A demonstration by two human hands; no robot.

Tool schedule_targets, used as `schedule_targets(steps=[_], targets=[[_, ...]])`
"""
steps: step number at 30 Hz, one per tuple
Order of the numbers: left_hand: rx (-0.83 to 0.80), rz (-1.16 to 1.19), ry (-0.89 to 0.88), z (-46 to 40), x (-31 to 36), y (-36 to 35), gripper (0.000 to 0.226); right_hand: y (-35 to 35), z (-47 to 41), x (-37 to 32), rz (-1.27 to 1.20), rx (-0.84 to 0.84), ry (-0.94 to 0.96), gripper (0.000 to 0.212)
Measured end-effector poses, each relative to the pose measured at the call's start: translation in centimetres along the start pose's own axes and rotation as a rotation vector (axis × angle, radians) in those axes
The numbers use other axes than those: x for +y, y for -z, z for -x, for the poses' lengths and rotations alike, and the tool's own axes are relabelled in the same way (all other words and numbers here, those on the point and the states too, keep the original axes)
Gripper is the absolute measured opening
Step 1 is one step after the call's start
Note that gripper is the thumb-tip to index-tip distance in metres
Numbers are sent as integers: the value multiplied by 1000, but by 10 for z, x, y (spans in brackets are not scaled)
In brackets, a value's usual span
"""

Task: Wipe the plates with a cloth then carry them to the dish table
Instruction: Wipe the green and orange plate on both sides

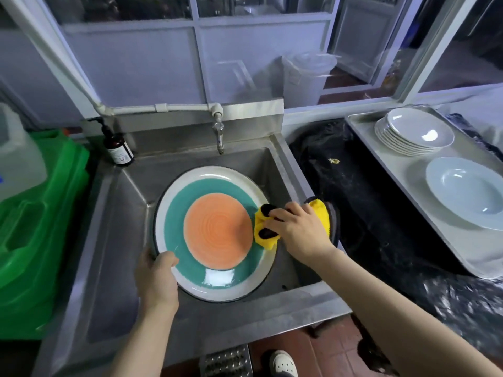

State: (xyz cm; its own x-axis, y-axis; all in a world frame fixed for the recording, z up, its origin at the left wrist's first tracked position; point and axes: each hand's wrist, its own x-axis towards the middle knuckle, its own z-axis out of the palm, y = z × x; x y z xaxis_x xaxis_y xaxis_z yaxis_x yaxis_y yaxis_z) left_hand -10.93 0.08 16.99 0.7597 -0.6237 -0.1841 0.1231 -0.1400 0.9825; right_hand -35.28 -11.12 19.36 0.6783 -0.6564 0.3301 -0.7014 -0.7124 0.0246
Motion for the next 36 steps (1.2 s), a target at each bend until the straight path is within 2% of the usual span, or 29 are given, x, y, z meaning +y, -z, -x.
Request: schedule_targets(steps=[3,7,11,13,16,18,20,22,26,29,32,33,36], targets=[[59,55,-29,2,8,-2,18,-3,4,-12,-110,-44,117,34],[117,93,-11,3,15,-8,7,-4,-4,-63,-358,-60,297,28],[109,87,8,1,15,-6,6,-1,-11,-68,-415,-81,377,32],[82,100,-25,4,16,-5,8,1,-12,-49,-388,-156,365,34],[108,126,-44,6,13,-5,11,3,-10,-19,-347,-243,230,37],[156,149,-23,6,11,-4,10,2,-8,-17,-352,-237,227,38],[180,145,-4,7,12,-6,11,3,-8,-33,-397,-232,305,38],[152,102,-24,9,11,-9,12,5,-11,-57,-462,-211,379,36],[69,-9,-107,17,15,-17,22,12,-30,-81,-604,-127,343,43],[50,-74,-178,24,18,-18,24,18,-42,-74,-623,-104,231,46],[104,-15,-127,29,18,-15,31,18,-51,-49,-497,-141,31,43],[128,-9,-108,29,18,-14,32,17,-50,-43,-441,-166,17,43],[165,-44,-99,27,20,-12,31,16,-36,-47,-393,-224,170,45]])
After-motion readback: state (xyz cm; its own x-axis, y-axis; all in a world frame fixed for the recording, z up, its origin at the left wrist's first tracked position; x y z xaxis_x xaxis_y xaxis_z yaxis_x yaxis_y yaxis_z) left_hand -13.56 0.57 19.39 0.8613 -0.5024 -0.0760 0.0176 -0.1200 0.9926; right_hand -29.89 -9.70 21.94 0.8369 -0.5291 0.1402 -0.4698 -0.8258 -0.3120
